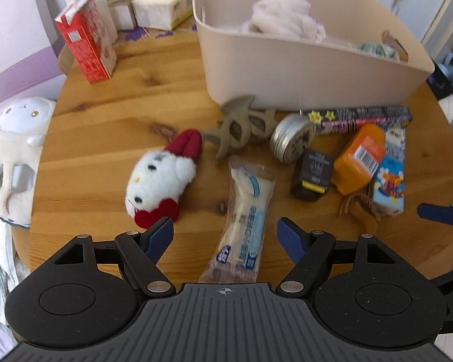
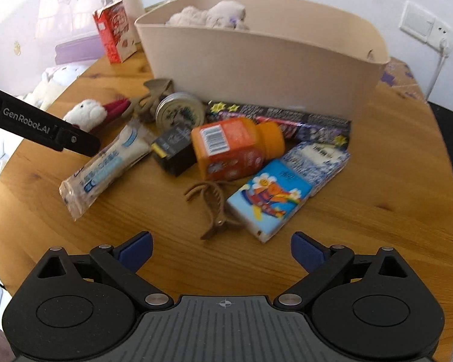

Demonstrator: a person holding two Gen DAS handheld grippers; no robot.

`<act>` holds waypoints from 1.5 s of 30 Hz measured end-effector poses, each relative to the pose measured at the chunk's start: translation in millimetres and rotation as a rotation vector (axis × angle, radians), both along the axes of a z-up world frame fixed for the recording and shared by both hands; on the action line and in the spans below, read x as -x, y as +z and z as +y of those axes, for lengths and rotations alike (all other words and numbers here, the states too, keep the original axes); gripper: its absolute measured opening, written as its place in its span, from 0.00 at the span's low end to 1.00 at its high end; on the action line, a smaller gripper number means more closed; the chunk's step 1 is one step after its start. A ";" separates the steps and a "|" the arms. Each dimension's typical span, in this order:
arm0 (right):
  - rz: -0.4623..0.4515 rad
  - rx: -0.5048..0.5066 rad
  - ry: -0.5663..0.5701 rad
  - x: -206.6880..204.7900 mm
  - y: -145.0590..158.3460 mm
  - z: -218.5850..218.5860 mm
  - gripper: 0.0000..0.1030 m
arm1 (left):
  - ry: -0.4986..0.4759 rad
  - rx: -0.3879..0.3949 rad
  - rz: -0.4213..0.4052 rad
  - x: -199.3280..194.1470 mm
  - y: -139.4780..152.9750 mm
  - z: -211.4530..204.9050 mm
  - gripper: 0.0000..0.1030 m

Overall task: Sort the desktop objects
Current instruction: 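Withdraw both tools from the basket back toward the table items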

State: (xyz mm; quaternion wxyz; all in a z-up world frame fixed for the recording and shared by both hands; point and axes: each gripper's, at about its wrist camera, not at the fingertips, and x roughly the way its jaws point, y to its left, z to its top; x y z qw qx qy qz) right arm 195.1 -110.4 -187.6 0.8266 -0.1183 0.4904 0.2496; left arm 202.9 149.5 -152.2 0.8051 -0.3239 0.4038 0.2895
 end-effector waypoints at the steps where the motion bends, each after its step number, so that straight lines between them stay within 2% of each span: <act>1: 0.006 0.000 0.003 -0.4 -2.1 1.8 0.97 | -0.007 0.005 0.007 -1.6 -2.6 -0.3 0.75; 13: 0.047 -0.011 0.017 -8.4 -20.4 17.6 0.94 | -0.048 0.021 0.060 -11.5 -19.5 0.1 0.75; 20: 0.003 -0.011 -0.021 -19.3 -25.1 11.5 0.94 | -0.053 0.025 0.077 -12.4 -26.7 4.5 0.75; 24: -0.014 -0.010 -0.012 -22.4 -25.7 10.6 0.90 | -0.061 0.034 0.072 -14.7 -30.5 6.1 0.75; 36: -0.016 -0.036 0.017 1.2 -25.6 17.9 0.89 | -0.071 0.046 0.071 -18.5 -39.4 2.8 0.75; 45: -0.030 -0.052 0.054 -1.2 -22.6 32.3 0.77 | -0.054 0.036 0.062 -8.7 -41.3 2.7 0.75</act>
